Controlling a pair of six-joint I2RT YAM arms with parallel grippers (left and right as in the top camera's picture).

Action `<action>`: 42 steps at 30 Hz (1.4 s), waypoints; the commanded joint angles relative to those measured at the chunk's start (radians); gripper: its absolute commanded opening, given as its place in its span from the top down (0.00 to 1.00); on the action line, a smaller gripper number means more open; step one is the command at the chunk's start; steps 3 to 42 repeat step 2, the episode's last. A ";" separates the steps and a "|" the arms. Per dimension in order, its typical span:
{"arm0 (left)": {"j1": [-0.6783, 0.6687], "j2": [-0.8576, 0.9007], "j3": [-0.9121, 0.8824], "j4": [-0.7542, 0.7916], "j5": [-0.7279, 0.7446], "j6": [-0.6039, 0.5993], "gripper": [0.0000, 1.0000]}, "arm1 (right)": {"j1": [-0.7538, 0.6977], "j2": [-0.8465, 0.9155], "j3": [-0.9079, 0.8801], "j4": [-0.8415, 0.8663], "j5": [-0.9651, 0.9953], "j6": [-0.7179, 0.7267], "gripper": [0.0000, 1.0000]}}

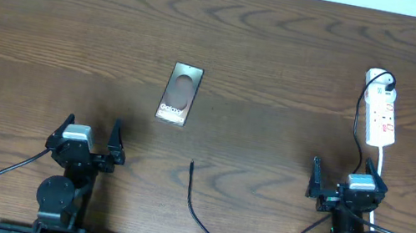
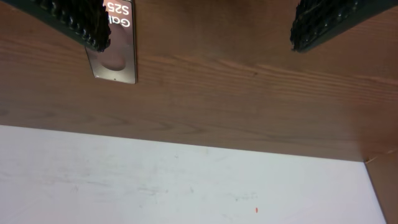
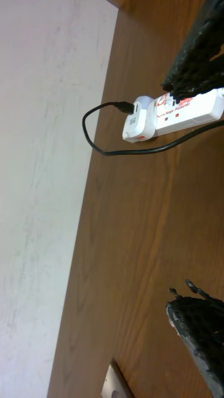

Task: Plug charger to phone and switch on socket

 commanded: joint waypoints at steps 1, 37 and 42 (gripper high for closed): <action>-0.005 -0.006 -0.017 -0.039 -0.039 -0.002 0.08 | 0.004 -0.001 -0.001 -0.004 0.000 0.011 0.01; -0.005 -0.006 -0.017 -0.039 -0.039 -0.002 0.08 | 0.004 -0.001 -0.001 -0.004 0.000 0.011 0.01; -0.005 -0.006 -0.017 -0.039 -0.039 -0.002 0.08 | 0.004 -0.001 -0.001 -0.004 0.000 0.011 0.01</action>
